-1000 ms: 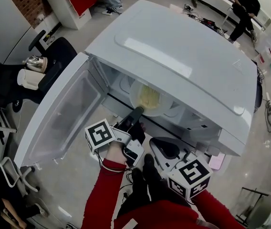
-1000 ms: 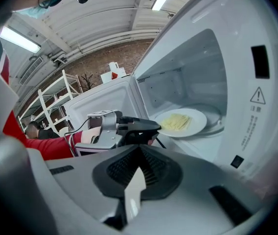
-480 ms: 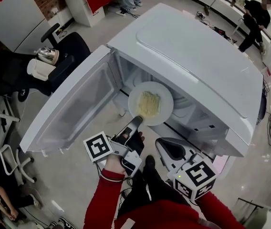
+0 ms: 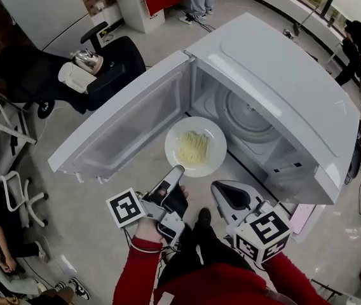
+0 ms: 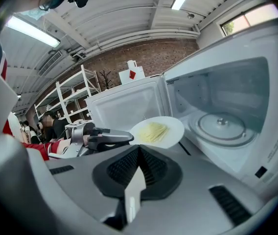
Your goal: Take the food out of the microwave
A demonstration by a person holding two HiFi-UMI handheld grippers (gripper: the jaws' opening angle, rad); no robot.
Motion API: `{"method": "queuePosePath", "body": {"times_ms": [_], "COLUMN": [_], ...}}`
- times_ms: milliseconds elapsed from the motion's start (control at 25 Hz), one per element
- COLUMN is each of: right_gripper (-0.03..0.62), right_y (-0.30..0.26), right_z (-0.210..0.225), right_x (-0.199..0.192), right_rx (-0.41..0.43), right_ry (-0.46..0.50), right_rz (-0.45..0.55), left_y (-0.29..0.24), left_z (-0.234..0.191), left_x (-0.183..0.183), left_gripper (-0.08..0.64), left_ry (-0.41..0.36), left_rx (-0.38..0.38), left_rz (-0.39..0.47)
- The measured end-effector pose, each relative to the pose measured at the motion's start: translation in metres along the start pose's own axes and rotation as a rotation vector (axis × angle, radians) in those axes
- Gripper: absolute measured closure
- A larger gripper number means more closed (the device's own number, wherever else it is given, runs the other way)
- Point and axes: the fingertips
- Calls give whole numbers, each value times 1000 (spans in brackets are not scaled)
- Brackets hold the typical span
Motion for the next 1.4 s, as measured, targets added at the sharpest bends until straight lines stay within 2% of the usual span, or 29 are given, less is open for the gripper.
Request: {"method": "queuePosePath", "body": {"times_ms": [240,640,1400], "right_gripper": [581,581,581], "right_y": [-14,-26,-18], "right_z": [-25,-80,-149], "right_x": [16,8,-24], "right_rx": [60,194,316], "right_ry": [36,124,204], "right_rz": [-12,-37,-67], "left_y": [35,116,227], "left_z": [9,12,14], "left_x": [18,20,9], "left_gripper": [543,543,543], "left_ry": [9,30,27], "left_rx": [24,41,62], "left_rz": [66,194,379]}}
Point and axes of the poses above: the fingertips, and each gripper's own axes: y backward along the fingers, z to its right, x out of its top, and after that the axes turned 9 degrees about -y, right-handed
